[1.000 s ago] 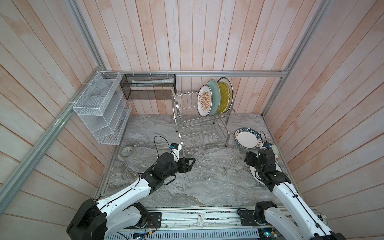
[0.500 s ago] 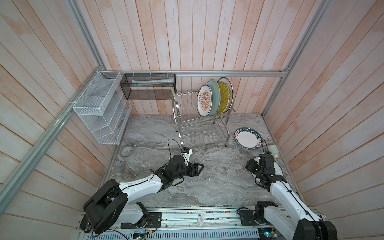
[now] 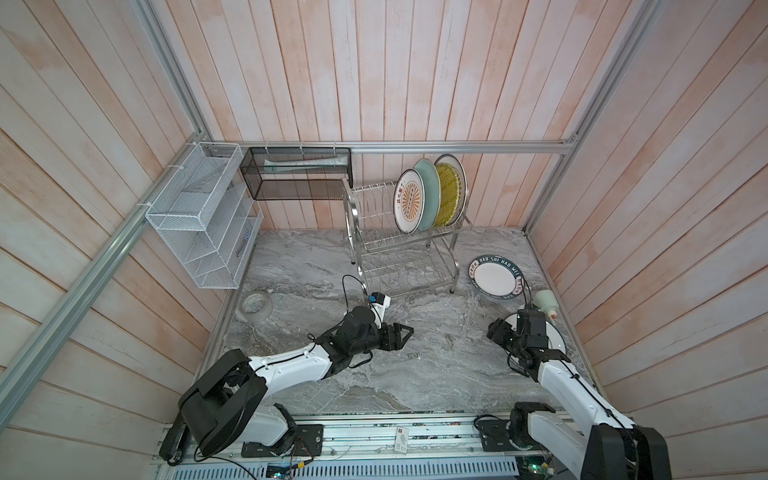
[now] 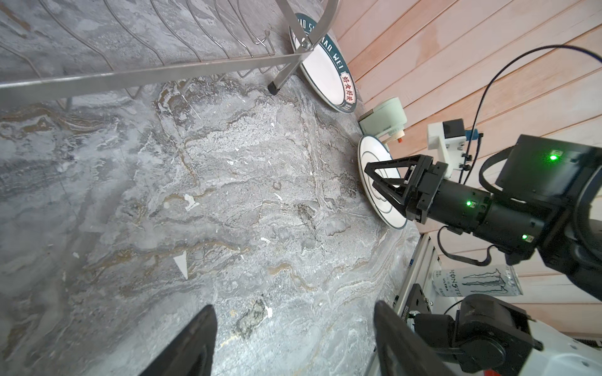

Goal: Load the plates into the dish rack

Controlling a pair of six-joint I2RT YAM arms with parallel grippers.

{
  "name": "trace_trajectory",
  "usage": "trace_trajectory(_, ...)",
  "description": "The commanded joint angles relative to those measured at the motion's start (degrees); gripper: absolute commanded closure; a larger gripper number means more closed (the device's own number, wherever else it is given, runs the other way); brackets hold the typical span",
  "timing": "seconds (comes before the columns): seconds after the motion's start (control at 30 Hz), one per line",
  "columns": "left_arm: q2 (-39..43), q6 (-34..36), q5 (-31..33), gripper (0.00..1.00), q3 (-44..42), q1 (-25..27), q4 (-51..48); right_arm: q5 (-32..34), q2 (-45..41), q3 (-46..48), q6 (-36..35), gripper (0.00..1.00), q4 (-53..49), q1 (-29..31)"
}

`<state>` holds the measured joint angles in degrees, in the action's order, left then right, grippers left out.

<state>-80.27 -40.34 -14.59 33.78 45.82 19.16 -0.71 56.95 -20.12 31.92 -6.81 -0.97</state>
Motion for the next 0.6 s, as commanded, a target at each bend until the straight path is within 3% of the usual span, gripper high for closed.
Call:
trace_trajectory(0.0, -0.59, -0.09, -0.63, 0.23, 1.25, 0.13, 1.42, -1.49, 0.92, 0.52, 0.16, 0.28, 1.27, -0.35)
trace_trajectory(0.57, -1.02, 0.15, -0.68, 0.23, 2.35, 0.13, 0.88, -3.96, 3.2, 0.7, -0.09, 0.27, 2.84, -0.45)
